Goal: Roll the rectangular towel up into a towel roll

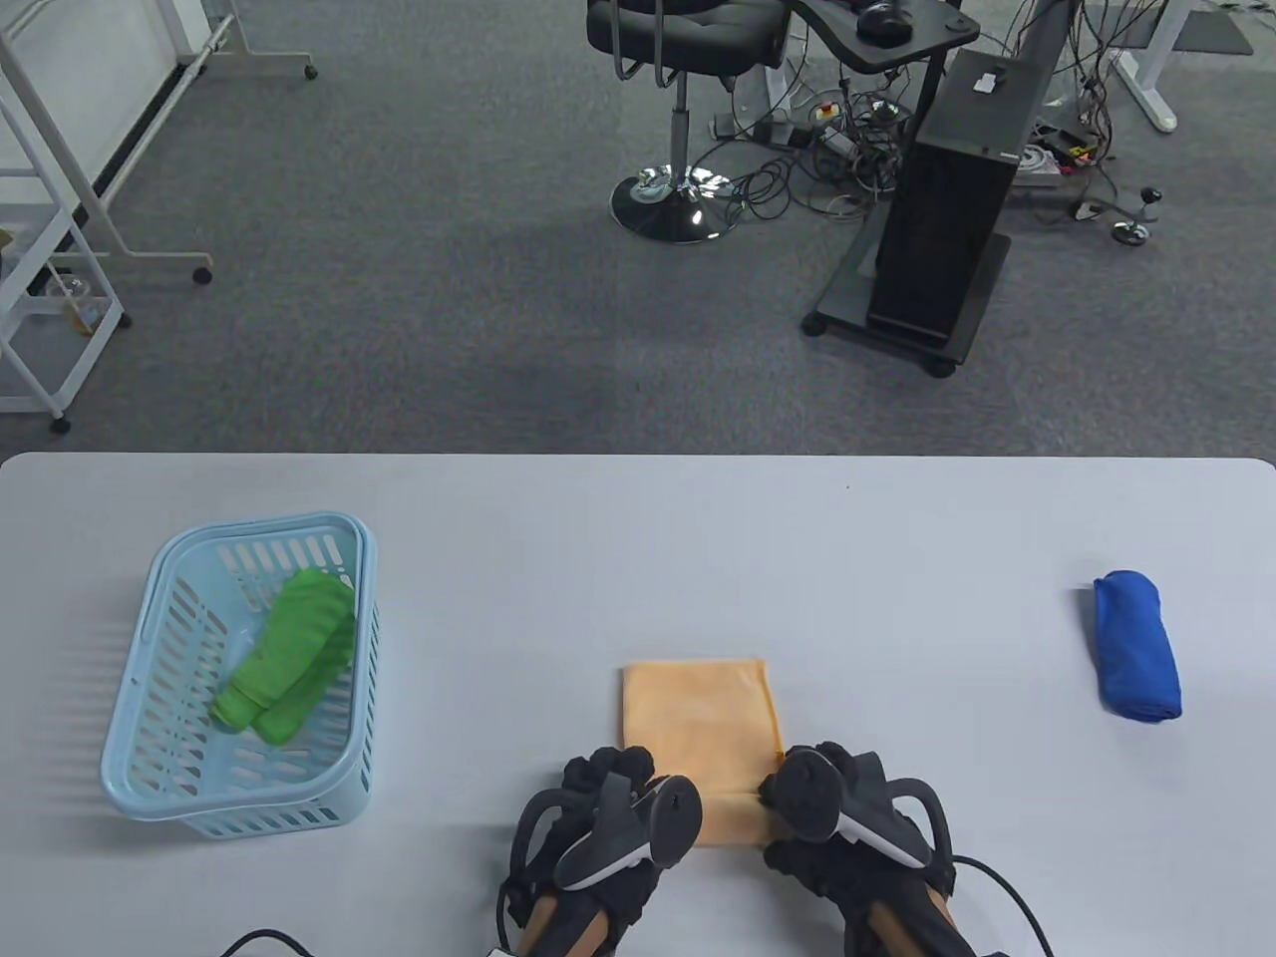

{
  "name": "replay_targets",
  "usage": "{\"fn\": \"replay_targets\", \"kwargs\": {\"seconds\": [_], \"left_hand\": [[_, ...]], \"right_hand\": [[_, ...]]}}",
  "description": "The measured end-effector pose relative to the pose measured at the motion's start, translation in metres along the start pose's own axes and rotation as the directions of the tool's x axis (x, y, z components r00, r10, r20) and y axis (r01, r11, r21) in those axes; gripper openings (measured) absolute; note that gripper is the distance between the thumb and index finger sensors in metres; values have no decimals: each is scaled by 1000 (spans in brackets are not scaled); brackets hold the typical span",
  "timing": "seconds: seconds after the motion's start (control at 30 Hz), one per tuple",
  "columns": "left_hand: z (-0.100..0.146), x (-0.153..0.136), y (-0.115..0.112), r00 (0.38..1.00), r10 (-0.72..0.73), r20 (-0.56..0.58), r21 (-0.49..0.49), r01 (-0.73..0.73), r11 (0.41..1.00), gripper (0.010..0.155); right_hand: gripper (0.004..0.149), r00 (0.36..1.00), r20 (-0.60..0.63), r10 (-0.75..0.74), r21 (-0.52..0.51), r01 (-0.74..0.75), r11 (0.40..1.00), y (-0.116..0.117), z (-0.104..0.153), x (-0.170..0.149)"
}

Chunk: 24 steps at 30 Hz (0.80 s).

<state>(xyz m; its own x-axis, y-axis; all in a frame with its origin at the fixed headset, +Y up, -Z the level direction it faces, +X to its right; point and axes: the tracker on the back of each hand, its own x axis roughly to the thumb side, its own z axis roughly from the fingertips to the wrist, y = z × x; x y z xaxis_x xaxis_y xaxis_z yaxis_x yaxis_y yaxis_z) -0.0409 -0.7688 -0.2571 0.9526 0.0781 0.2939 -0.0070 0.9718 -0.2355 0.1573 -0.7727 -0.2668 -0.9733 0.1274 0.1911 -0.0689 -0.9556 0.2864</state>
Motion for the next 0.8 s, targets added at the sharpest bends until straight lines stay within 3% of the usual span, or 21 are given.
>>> {"fn": "replay_targets", "kwargs": {"seconds": [0.3,0.43,0.57,0.67,0.73,0.8], "left_hand": [[-1,-4,1,997,61,-52,9,-60,998,54],[2,-6,3,995,89,-33,75,-86,993,51],[-1,-5,4,995,84,-62,90,-78,993,53],[-1,-4,3,994,83,-70,82,-77,994,61],[0,-5,3,994,66,-90,94,-57,994,63],[1,-5,4,994,80,-78,142,-68,987,51]], "right_hand": [[56,998,7,-61,-56,62,997,-3,0,-3],[53,999,16,-43,-82,44,996,-6,2,-6],[55,997,-3,-74,-88,73,993,-7,0,-10],[66,994,20,-104,-53,105,993,-8,1,-9],[57,989,23,-143,-94,145,985,-9,0,-7],[48,991,18,-130,-83,131,988,-6,-1,-4]]}}
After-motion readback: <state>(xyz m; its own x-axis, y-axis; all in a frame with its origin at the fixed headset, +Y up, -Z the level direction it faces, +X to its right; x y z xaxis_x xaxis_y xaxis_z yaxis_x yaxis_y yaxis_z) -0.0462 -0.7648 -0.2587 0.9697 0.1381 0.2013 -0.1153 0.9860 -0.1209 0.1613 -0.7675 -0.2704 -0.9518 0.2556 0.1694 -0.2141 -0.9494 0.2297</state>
